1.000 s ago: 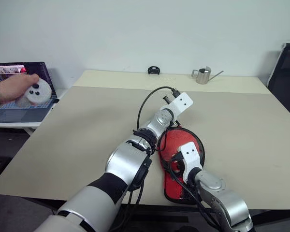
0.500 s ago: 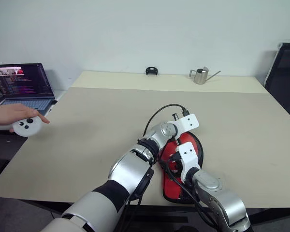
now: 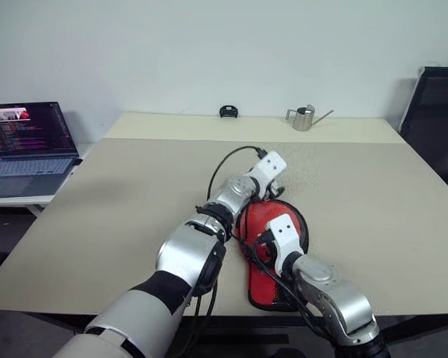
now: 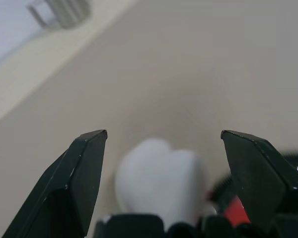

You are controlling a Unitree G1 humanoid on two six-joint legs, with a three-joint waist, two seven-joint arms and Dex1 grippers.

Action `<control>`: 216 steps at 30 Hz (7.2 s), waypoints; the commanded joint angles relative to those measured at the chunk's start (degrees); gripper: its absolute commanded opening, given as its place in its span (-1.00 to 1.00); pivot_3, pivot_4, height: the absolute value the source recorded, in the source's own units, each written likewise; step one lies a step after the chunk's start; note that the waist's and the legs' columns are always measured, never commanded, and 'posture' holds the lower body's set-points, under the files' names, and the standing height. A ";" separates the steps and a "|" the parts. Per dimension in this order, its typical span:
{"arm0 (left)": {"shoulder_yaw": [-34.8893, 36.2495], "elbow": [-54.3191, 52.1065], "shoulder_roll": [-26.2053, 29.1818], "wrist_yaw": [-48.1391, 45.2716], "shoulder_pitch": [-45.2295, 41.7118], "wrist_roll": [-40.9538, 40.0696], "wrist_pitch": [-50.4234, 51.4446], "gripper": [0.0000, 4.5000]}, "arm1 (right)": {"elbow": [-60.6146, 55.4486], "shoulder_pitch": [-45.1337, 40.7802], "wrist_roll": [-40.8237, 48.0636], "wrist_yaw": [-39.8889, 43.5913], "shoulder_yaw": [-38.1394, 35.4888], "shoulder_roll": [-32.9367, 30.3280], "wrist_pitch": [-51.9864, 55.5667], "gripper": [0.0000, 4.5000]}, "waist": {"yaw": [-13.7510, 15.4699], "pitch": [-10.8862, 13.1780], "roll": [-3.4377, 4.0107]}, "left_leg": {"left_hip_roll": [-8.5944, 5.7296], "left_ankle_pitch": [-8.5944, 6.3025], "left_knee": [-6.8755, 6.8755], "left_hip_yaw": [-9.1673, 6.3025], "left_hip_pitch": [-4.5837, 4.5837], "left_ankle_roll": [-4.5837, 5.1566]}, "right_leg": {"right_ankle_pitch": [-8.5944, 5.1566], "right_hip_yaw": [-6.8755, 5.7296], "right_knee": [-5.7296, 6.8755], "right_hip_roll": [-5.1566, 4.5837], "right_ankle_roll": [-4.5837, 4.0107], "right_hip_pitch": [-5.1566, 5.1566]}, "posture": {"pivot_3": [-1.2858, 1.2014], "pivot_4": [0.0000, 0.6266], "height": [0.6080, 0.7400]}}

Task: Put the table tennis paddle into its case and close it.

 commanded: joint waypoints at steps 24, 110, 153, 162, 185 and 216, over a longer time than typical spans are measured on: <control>1.78 -62.86 24.18 -45.43 36.17 -30.32 18.94 0.80 | 2.83 -0.67 8.50 13.11 -14.03 -15.49 2.92 1.00 | 1.81 0.08 0.09 | 0.02 0.03 -0.02 -0.27 -0.62 -0.06 | 0.00 0.02 -0.23 -0.13 -0.12 -0.30 | 0.03 -0.52 1.00; -19.23 -27.46 8.35 -36.36 32.61 -11.14 -4.94 0.81 | 88.71 -58.63 -6.61 8.94 -15.77 -4.97 -41.10 -0.87 | 1.66 0.82 0.94 | -0.04 0.21 0.06 -0.08 -0.77 -0.32 | -0.06 0.08 -0.05 -0.17 -0.22 -0.53 | 0.03 -0.52 1.00; -21.06 -11.60 5.90 -34.61 31.40 -4.89 -9.49 0.81 | 29.86 -23.60 -0.13 20.29 -21.02 -31.54 -7.52 -0.87 | 2.33 -0.33 1.00 | -0.46 0.16 0.02 -0.40 -0.53 0.12 | -0.08 -0.09 -0.21 -0.45 -0.18 -0.04 | 0.03 -0.52 1.00; -20.11 -10.77 5.79 -33.84 31.46 -5.20 -8.22 0.81 | 15.85 -13.68 4.62 24.09 -23.22 -37.86 1.89 -0.87 | 2.31 -0.67 1.01 | -0.45 0.14 -0.05 -0.43 -0.54 0.16 | -0.10 -0.10 -0.35 -0.39 -0.15 0.00 | 0.03 -0.52 1.00; -21.07 -9.73 4.51 -34.34 31.13 -4.07 -8.18 0.81 | -23.15 26.20 23.63 39.41 -29.86 -54.57 8.81 -0.89 | 3.42 -1.14 0.87 | -0.46 -0.50 -0.14 -0.89 -0.24 0.73 | -0.28 -0.67 -1.94 -0.50 0.16 1.27 | 0.03 -0.52 1.00; -20.85 -9.89 3.37 -32.36 31.11 -4.38 -7.76 0.81 | -31.05 26.96 21.24 34.28 -5.79 -52.54 1.84 -0.89 | 3.29 -1.43 0.33 | -0.45 -0.53 -0.76 -0.97 0.54 0.64 | -0.41 -0.74 -2.14 -0.58 0.36 1.77 | 0.03 -0.52 1.00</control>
